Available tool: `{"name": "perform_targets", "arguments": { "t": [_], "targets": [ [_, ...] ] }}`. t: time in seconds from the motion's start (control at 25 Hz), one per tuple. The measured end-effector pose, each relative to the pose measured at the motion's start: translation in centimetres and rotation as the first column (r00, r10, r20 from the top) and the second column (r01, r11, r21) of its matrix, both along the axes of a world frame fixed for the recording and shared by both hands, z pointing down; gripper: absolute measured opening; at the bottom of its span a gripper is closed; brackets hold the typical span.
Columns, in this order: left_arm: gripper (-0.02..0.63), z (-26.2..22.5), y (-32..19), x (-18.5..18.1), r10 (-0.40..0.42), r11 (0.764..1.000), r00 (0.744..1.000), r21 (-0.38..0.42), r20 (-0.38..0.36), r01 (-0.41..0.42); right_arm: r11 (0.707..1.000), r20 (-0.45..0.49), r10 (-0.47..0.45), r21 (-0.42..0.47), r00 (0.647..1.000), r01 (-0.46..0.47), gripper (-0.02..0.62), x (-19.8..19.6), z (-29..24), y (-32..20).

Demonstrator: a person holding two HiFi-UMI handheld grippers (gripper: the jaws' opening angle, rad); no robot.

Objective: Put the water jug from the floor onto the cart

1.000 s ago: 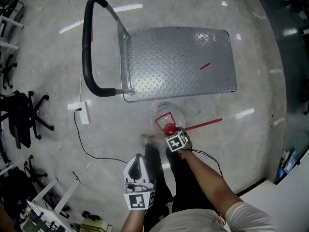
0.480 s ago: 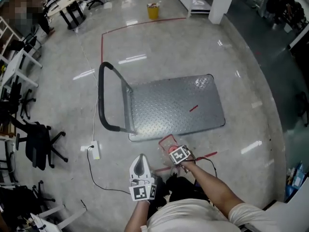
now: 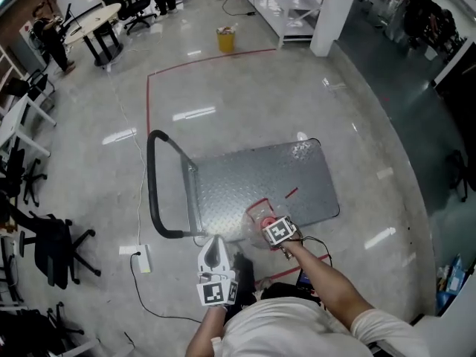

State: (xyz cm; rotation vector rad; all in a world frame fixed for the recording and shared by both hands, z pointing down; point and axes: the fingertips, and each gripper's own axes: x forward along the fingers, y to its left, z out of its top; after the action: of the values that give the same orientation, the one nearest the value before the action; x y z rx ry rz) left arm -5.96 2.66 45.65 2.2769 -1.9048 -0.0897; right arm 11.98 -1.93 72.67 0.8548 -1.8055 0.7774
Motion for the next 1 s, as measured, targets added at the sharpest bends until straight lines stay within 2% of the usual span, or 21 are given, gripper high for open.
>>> {"name": "perform_targets", "arguments": {
  "t": [0.2, 0.32, 0.52, 0.68, 0.84, 1.0],
  "targets": [
    [0.003, -1.4, -6.2, -0.7, 0.082, 0.997, 0.996, 0.015, -0.038, -0.082, 0.999, 0.020, 0.038, -0.007, 0.999, -0.038, 0.278, -1.0, -0.8, -6.7],
    [0.003, -1.3, -9.4, -1.2, 0.088, 0.996, 0.996, 0.000, -0.033, -0.088, 0.998, 0.021, 0.055, -0.010, 0.998, -0.055, 0.278, -2.0, -0.4, -10.8],
    [0.003, -0.1, -12.0, -1.9, 0.059, 0.997, 0.998, -0.049, -0.028, -0.060, 0.998, 0.047, 0.069, -0.013, 0.997, -0.069, 0.278, -4.0, 1.4, -15.8],
    [0.003, 1.1, -13.0, -3.0, 0.001, 0.996, 1.000, -0.090, -0.016, -0.003, 0.989, 0.040, 0.109, -0.105, 0.993, -0.105, 0.278, -4.6, 4.4, -17.1],
    [0.003, 2.2, -13.8, -4.0, -0.048, 0.993, 0.999, -0.106, -0.009, 0.047, 0.989, 0.022, 0.127, -0.082, 0.992, -0.125, 0.278, -4.5, 6.7, -19.6],
    [0.003, 3.1, -14.3, -5.1, -0.079, 0.989, 0.997, -0.127, -0.007, 0.077, 0.993, 0.026, 0.093, -0.081, 0.995, -0.091, 0.278, -6.2, 7.2, -20.1]
  ]
}}
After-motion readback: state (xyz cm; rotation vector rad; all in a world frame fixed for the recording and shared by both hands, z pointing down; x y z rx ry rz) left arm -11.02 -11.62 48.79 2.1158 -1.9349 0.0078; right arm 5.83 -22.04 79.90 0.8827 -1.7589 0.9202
